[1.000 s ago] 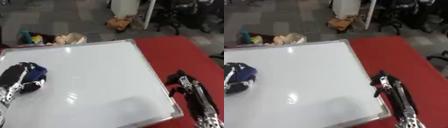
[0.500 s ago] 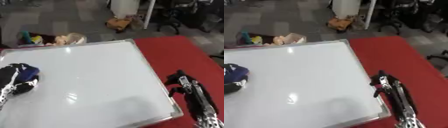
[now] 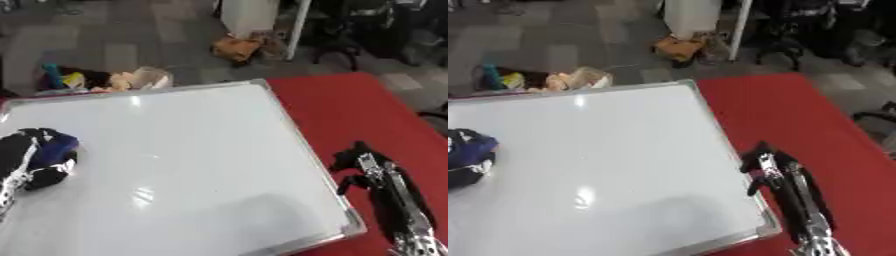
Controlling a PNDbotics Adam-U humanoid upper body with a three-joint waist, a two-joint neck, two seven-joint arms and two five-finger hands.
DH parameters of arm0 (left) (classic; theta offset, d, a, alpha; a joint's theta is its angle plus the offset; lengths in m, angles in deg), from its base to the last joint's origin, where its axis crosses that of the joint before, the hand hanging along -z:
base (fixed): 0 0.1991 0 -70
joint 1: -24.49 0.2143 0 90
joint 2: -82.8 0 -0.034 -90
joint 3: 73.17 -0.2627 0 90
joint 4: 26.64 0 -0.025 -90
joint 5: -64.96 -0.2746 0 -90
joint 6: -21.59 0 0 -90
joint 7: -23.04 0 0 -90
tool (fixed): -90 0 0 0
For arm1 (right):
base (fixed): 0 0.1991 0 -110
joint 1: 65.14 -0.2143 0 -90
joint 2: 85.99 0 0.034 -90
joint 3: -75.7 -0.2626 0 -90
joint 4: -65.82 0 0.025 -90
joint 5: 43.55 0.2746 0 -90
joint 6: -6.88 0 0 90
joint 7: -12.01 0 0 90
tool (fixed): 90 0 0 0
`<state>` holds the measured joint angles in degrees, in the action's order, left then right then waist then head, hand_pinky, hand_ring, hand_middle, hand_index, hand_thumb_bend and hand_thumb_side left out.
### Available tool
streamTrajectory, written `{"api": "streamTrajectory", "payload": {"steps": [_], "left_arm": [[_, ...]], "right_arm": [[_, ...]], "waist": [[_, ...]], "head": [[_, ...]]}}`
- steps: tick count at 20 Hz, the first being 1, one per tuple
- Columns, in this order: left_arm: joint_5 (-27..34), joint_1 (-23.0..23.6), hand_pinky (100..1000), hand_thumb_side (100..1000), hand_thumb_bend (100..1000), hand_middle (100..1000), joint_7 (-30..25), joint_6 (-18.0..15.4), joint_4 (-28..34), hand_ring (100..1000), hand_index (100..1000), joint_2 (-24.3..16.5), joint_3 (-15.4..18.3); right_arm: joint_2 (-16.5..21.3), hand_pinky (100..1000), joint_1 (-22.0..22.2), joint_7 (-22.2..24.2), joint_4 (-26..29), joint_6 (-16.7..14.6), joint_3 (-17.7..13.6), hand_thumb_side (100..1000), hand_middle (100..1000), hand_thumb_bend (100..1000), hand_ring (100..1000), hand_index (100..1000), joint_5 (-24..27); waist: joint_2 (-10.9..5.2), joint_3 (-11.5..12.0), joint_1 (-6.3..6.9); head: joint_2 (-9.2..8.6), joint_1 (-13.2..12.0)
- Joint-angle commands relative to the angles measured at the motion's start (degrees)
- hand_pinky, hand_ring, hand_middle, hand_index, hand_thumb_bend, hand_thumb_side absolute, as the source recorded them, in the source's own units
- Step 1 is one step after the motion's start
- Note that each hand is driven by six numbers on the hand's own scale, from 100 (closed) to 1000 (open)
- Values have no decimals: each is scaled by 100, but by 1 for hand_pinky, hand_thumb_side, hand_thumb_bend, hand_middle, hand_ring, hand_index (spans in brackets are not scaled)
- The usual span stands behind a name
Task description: Wipe the whiteboard clean with a brush.
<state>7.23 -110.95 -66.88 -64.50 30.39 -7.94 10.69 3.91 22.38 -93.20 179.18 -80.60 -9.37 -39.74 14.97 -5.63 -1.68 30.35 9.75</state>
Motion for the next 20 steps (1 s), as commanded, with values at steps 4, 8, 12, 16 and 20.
{"api": "streamTrajectory", "payload": {"steps": [4, 8, 12, 16, 20], "left_arm": [[-178, -142, 388, 454, 425, 568, -146, -214, 172, 651, 828, 240, -275], [-286, -219, 389, 458, 428, 568, -222, -345, 205, 650, 829, 431, -422], [-366, -245, 391, 460, 432, 568, -282, -467, 246, 649, 829, 581, -554], [-433, -234, 391, 460, 432, 568, -306, -525, 240, 649, 829, 664, -615], [-469, -208, 392, 460, 431, 568, -290, -518, 222, 649, 829, 692, -611]], "right_arm": [[50, 316, -19, 12, 123, -13, -52, 840, 492, 100, 586, 602, -14], [45, 316, -25, 20, 123, -15, -47, 840, 492, 100, 586, 602, -7], [38, 316, -27, 24, 123, -14, -45, 840, 492, 100, 586, 602, -5], [35, 316, -29, 22, 123, -13, -45, 840, 492, 100, 586, 602, -4], [34, 316, -30, 24, 123, -11, -45, 840, 492, 100, 586, 602, -5]], "waist": [[-87, -34, -21], [-86, -40, -33], [-82, -46, -42], [-80, -42, -41], [-79, -33, -42]], "head": [[-56, -15], [-57, -32], [-57, -39], [-58, -37], [-52, -32]]}}
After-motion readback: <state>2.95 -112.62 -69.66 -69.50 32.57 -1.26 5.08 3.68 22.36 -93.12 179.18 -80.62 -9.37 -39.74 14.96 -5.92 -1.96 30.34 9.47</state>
